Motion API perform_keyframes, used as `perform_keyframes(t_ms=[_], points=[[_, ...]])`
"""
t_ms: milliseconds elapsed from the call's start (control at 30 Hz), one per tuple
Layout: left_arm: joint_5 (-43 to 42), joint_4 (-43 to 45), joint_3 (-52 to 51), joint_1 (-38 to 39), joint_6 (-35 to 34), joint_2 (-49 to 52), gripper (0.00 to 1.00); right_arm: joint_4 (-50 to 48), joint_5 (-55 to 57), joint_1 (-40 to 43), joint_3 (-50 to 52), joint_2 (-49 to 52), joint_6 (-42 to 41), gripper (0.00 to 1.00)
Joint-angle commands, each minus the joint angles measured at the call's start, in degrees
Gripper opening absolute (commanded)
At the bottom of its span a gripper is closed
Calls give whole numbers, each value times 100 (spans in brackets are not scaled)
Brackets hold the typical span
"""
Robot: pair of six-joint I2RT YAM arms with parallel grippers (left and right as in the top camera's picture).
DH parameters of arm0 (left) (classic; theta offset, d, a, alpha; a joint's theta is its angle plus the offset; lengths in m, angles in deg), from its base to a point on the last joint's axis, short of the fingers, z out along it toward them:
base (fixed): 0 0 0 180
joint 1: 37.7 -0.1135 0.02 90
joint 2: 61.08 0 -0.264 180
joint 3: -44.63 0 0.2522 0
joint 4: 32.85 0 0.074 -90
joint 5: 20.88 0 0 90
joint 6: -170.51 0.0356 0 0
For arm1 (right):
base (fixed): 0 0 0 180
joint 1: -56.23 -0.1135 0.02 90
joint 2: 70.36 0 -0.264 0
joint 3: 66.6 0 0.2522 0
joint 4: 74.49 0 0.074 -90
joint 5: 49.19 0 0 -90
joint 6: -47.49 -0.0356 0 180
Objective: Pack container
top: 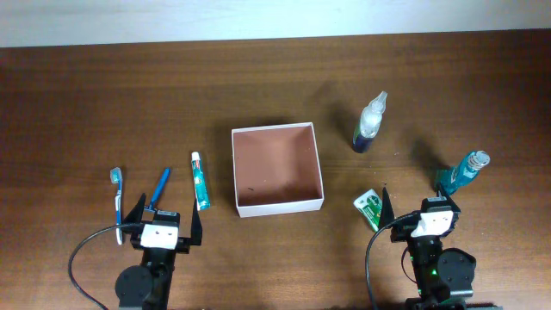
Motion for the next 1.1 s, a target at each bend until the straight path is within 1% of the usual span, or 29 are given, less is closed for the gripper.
perform_keyframes(t_ms=[0,967,1000,1067], points=[[-63,-2,-33,-37,90,-17,99,22,70,-52,42,-59,-63,98],[-63,-2,-33,-35,90,-17,99,20,79,-52,42,-59,-66,98],[-63,-2,-33,-37,90,-17,99,20,42,-52,42,-59,-66,98],[-63,-2,-33,-35,90,-17,99,-35,-428,-52,42,-59,-68,99]])
